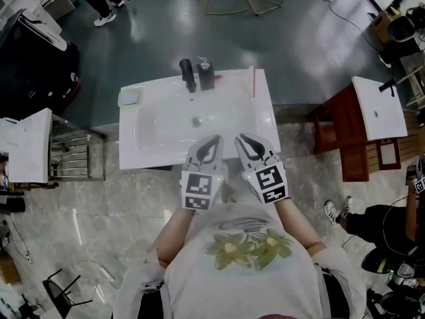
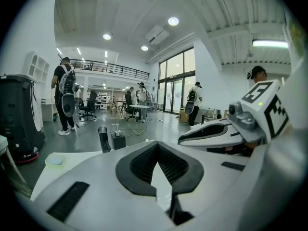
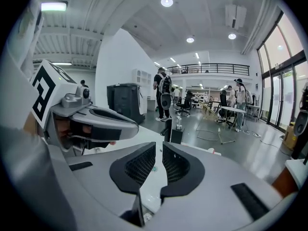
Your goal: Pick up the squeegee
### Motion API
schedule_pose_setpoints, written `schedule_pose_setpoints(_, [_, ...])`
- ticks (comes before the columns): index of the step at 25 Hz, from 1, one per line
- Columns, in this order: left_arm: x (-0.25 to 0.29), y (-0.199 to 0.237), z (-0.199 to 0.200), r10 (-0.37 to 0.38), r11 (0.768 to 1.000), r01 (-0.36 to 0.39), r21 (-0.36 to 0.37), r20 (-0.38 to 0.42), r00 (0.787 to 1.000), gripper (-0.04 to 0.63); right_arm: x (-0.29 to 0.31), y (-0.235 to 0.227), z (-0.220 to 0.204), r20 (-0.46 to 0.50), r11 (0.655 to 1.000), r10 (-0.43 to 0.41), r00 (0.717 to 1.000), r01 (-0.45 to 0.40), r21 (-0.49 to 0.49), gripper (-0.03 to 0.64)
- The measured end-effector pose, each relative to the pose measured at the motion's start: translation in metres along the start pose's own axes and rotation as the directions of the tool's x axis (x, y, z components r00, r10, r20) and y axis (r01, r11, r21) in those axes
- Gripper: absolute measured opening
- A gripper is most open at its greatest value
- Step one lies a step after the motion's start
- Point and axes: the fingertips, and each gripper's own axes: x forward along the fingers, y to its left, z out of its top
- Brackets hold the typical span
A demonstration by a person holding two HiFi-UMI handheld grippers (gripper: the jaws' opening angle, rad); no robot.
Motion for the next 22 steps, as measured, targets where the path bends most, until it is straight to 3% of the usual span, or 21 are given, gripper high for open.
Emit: schedule_pose_setpoints(22, [0.072, 0.046, 0.003, 0.006, 1.0, -0.006, 0.005, -0.064, 0.998, 0.009, 0.086, -0.067, -0.001, -0.064, 0.996, 0.02, 0.998, -0.025, -0.087, 0.025])
